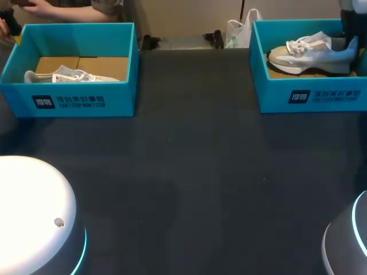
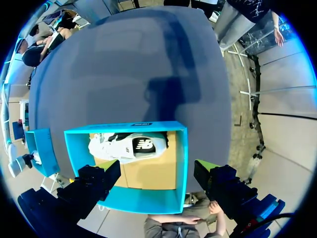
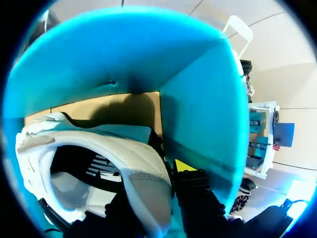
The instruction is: Take the shoe out of the shoebox, open the shoe tongue, remove and reinsert the insole, then place the shoe into the shoebox
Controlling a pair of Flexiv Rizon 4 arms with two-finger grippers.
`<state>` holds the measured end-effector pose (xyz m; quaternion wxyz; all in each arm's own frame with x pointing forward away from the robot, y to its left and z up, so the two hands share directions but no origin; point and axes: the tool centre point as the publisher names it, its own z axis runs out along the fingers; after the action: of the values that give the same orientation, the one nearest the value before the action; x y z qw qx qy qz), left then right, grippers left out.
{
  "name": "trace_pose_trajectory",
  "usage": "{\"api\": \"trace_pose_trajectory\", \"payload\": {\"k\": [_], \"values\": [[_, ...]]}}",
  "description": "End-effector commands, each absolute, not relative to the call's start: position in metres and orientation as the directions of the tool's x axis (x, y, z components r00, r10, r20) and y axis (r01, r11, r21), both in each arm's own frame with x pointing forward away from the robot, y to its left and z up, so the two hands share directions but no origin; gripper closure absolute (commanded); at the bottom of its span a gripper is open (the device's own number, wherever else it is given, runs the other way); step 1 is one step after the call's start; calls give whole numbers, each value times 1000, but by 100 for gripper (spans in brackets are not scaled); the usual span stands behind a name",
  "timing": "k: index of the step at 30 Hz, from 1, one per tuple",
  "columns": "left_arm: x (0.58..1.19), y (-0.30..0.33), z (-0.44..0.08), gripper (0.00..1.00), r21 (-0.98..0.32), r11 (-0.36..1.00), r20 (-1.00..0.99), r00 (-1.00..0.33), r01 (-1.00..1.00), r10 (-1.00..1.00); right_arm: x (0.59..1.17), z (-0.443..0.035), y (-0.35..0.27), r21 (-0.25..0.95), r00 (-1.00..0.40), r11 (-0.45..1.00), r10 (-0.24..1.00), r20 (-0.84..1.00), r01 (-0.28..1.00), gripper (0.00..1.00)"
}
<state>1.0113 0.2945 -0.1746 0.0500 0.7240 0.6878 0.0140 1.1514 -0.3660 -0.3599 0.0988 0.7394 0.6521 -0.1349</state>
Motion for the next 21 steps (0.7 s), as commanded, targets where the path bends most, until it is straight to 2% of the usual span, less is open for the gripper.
{"api": "trace_pose_trajectory", "payload": {"k": [1,12,21], "values": [[1011,295,-174,0,92,-50,-46,54,994,997,1140,-319,-364,-117,107,-152,940,-324,982,100],[1011,295,-174,0,92,-50,-46,54,994,997,1109,-261,-336,-80,103,-128,960,-262,989,100],[1011,295,-174,0,92,-50,-46,54,994,997,1098,-225,-316,-25,65,-75,958,-279,997,100]]}}
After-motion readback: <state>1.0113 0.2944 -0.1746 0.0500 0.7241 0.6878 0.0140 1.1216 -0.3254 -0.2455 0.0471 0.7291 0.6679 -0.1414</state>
